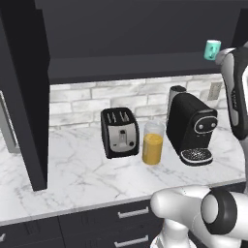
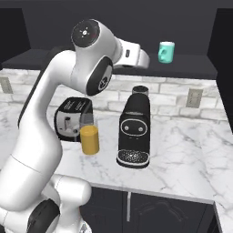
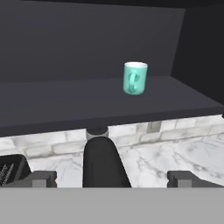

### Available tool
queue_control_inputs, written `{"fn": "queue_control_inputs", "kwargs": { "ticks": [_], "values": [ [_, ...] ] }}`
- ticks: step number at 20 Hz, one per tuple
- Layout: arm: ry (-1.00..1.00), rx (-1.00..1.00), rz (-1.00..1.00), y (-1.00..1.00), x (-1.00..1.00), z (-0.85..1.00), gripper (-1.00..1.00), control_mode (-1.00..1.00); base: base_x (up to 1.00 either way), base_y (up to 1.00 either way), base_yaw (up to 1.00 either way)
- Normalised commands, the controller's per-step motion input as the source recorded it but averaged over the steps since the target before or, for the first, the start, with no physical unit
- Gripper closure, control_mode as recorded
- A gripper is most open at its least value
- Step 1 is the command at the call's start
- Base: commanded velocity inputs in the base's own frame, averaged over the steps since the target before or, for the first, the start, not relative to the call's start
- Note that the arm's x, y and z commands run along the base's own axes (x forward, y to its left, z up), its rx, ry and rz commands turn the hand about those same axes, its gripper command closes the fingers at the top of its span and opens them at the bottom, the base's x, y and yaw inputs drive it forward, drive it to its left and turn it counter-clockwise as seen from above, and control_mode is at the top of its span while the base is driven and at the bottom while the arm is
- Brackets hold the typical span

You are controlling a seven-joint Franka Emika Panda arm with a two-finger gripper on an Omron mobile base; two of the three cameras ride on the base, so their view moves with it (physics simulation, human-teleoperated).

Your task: There is a tray on the dining counter. Grab the cup, mug, and pitcher and place them on the tray. The pitcher may be placed next to the tray if it cannot fit the tray.

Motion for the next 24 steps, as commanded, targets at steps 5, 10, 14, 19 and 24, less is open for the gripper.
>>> {"fn": "queue_control_inputs", "kwargs": {
  "ticks": [5, 10, 14, 19, 24],
  "values": [
    [0.02, 0.00, 0.00, -0.18, 0.52, 0.00, -1.00, -1.00, 0.00, 0.00, 0.00],
    [0.03, 0.00, -0.02, -0.19, 0.49, 0.00, -1.00, -1.00, 0.00, 0.00, 0.00],
    [0.02, 0.00, -0.02, -0.22, 0.46, -0.01, -1.00, -1.00, 0.00, 0.00, 0.00],
    [0.02, 0.00, -0.02, -0.17, 0.43, -0.07, -1.00, -1.00, 0.00, 0.00, 0.00],
    [0.00, 0.00, -0.03, -0.14, 0.40, -0.22, -1.00, -1.00, 0.00, 0.00, 0.00]
  ]
}}
